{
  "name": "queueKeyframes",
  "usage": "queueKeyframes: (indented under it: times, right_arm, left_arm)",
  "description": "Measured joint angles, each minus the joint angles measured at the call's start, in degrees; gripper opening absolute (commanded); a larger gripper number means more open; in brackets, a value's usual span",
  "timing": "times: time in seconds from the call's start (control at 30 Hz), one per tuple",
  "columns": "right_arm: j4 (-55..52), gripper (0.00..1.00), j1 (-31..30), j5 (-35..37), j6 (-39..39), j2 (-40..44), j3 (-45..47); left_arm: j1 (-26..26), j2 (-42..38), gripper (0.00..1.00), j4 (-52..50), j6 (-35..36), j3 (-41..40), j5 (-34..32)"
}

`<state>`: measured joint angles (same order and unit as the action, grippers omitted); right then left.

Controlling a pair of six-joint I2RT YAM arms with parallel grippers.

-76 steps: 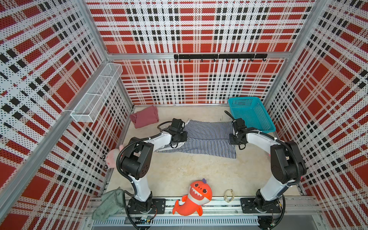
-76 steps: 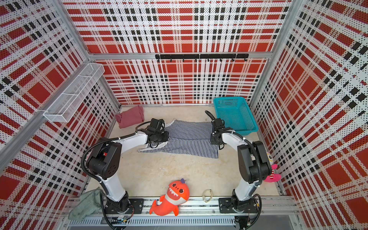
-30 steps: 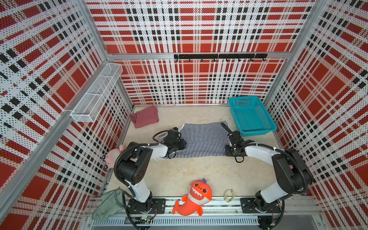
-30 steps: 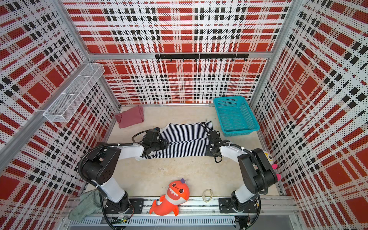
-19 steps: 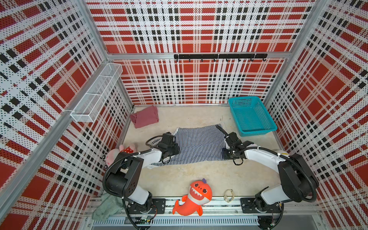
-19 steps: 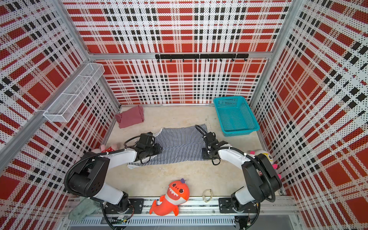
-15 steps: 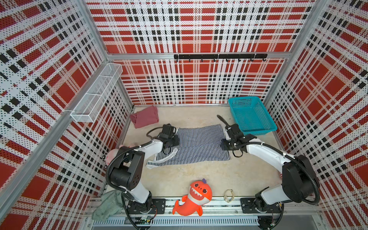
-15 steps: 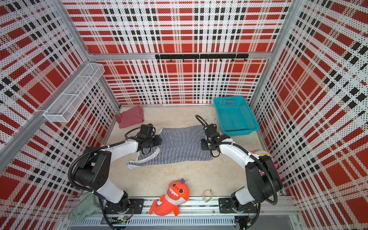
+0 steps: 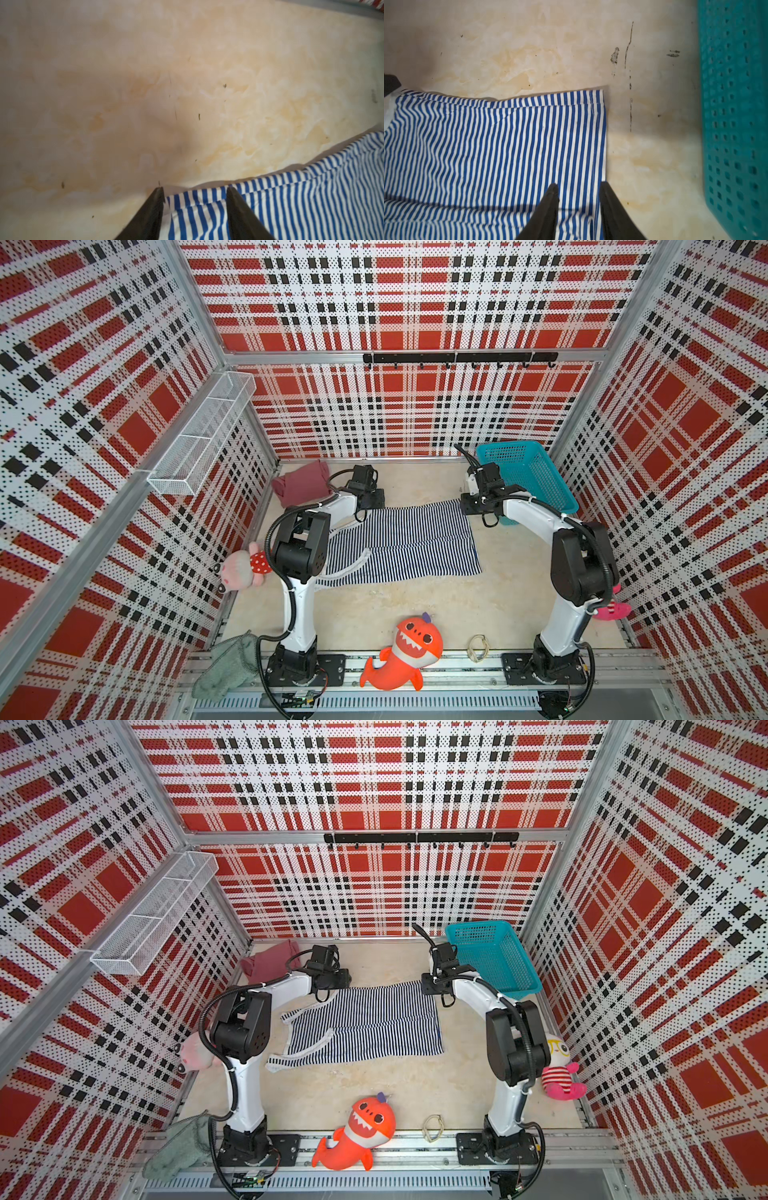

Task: Fold and stack tank tops
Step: Fold the tank top at the center of the table.

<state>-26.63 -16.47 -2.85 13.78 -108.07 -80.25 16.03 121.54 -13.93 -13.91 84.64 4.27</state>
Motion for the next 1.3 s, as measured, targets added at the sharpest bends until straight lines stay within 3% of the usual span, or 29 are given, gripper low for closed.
queueKeyframes:
  times: [0.33,0.53,0.87,1.03,1.3]
  right_arm:
    - [2.1,0.48,1.7,-1.2,-1.7,-7.9,-4.4]
    - [4.2,0.49,1.7,-1.3,-1.9,-12.8,-8.9]
    - [6.4,0.46,1.7,-2.3,-0.2,-18.6,-12.1]
    - [7.0,0.45,1.7,-2.6,0.0,-19.6,-12.7]
    - [6.9,0.47,2.0,-0.9,-1.9,-22.3,-16.5]
  left_arm:
    - [-0.1,0.2,0.64,-0.7,1.9,-2.4,-1.9]
    - [-0.3,-0.1,0.64,-0.2,2.4,-3.1,-3.3]
    - [-0.9,-0.2,0.12,0.3,2.1,-3.9,-3.5]
    - [-0.9,-1.1,0.03,-0.1,2.3,-4.7,-3.7]
    - [-0.9,-1.2,0.0,-1.9,3.0,-4.0,-4.3]
